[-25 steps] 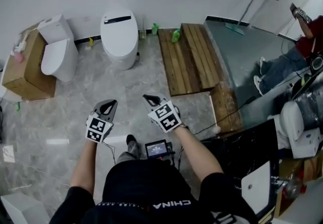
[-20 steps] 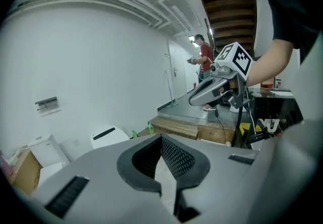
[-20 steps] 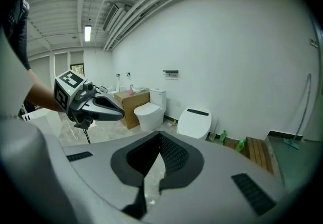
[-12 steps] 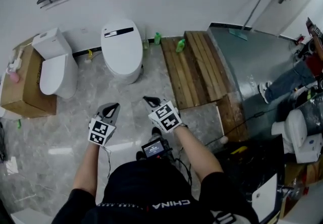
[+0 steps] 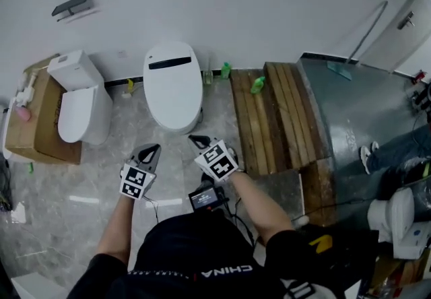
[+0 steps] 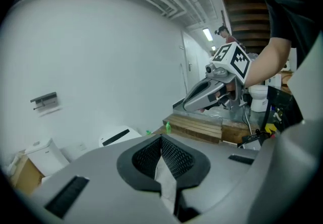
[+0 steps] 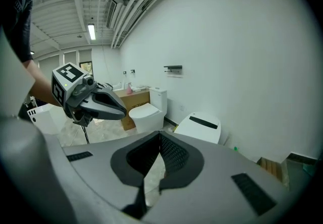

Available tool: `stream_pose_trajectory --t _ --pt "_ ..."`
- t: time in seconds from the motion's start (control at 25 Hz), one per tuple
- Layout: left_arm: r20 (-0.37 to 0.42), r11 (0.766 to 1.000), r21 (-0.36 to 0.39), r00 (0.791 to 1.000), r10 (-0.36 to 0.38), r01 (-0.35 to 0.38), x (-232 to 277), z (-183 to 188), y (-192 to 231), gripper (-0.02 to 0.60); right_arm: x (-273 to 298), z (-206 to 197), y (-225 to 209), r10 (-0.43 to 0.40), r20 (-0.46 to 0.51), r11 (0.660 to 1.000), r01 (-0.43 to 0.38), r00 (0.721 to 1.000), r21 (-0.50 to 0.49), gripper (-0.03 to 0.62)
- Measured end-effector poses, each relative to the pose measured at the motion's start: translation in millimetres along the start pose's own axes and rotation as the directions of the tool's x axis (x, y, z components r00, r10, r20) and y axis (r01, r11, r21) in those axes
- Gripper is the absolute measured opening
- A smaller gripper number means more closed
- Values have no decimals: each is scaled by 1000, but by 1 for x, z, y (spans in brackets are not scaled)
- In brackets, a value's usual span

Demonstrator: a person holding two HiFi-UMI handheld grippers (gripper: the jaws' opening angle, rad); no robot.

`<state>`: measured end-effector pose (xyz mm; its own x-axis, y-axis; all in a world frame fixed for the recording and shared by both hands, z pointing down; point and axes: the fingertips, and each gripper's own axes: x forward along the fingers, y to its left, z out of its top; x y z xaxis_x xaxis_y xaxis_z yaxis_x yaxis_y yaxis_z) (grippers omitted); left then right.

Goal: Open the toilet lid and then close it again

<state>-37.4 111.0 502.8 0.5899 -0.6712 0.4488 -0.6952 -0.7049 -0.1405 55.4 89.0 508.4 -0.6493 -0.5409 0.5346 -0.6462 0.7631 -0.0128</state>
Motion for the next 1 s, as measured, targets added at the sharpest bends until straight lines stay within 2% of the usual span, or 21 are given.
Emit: stream_pose_trajectory --t 0.24,0.36,0.68,1.0 --pt "-13 998 -33 999 53 -53 68 37 52 9 38 37 -76 74 12 997 -74 997 -14 14" --pt "-9 997 -34 998 65 -65 90 48 68 9 52 45 -99 92 10 996 -91 996 -24 14" --pt "-51 998 -29 997 53 -55 113 45 94 9 77 56 -120 96 0 995 -96 995 -26 14" --pt "-23 1000 -9 1000 10 -10 113 48 129 9 101 84 -123 38 10 999 -38 999 2 14"
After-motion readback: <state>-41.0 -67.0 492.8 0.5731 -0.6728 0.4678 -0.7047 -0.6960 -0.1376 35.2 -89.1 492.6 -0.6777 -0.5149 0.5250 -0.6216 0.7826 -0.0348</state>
